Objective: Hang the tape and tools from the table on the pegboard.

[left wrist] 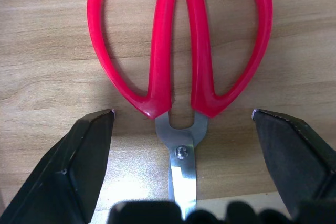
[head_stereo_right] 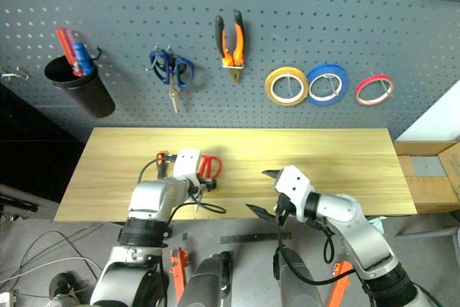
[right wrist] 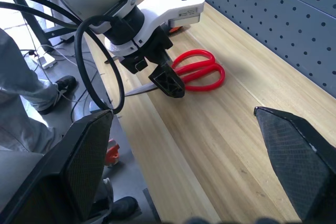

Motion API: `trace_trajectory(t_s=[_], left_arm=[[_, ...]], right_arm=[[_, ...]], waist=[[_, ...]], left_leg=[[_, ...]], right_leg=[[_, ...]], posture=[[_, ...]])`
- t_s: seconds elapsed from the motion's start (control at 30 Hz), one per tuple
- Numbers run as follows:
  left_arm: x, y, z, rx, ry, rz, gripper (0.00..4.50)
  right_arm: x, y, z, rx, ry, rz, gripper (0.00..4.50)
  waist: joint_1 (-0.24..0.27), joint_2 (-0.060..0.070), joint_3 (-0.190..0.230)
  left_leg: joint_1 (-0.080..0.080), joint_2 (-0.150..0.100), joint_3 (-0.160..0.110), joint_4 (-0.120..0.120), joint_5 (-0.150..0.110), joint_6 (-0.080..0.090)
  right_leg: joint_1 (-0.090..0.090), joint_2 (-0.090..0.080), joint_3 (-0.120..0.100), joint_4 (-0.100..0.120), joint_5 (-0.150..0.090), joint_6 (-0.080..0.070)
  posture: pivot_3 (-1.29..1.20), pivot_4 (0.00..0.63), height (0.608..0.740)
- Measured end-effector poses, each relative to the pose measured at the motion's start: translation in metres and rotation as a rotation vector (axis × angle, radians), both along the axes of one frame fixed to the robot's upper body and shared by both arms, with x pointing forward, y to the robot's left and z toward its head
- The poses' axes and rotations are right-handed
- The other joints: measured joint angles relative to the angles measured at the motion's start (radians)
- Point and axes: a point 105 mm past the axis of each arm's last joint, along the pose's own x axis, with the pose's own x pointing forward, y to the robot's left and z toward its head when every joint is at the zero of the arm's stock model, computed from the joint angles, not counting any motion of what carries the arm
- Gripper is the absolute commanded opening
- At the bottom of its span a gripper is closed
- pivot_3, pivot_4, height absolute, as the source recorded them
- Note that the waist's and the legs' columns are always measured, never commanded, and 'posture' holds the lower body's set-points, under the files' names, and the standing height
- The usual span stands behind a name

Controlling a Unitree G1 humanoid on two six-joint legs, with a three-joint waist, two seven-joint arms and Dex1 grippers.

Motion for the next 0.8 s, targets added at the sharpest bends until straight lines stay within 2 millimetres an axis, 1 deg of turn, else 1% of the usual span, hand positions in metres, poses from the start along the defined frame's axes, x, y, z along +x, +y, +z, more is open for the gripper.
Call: trace_trajectory(t_s=[0.03,0.27,0.33,0.37,0.8], left_arm=[[-0.001,0.002,0.000,0.005,0.005,0.003,3.63],[-0.009,0.007,-0.002,0.010,0.034,0.003,1.06],[-0.011,0.007,-0.002,0.009,0.034,0.002,0.39],[-0.012,0.007,-0.002,0.009,0.038,0.002,0.18],[-0.021,0.010,-0.004,0.017,0.032,-0.006,0.19]], right_arm=[[0.000,0.000,0.000,0.000,-0.001,-0.001,4.50],[0.002,0.001,0.001,0.006,-0.011,-0.016,4.50],[0.003,0.001,0.001,0.003,-0.012,-0.020,4.50],[0.003,0.001,0.001,0.003,-0.013,-0.020,4.50],[0.006,0.002,0.001,0.009,-0.013,-0.029,4.50]], waist=[[0.000,0.000,0.000],[0.001,0.000,0.000],[0.001,0.000,0.000],[0.001,0.000,0.000],[0.000,0.000,0.000]], left_leg=[[0.000,0.000,0.000,0.000,0.000,0.000],[0.000,0.000,0.000,0.000,0.000,0.000],[0.000,0.001,0.000,0.000,0.000,0.000],[0.000,0.000,0.000,0.001,0.000,0.000],[0.000,0.001,0.000,0.000,0.000,0.000]], right_leg=[[0.000,0.000,0.000,0.000,0.000,0.000],[0.001,0.000,0.000,0.000,0.000,0.000],[0.001,-0.001,0.000,0.000,0.000,0.000],[0.001,-0.001,0.000,0.000,0.000,0.000],[0.001,-0.001,0.000,0.000,0.000,0.000]], posture=[[-0.03,0.300,0.740],[-0.02,0.300,0.740],[-0.02,0.300,0.740],[-0.02,0.300,0.740],[-0.03,0.291,0.740]])
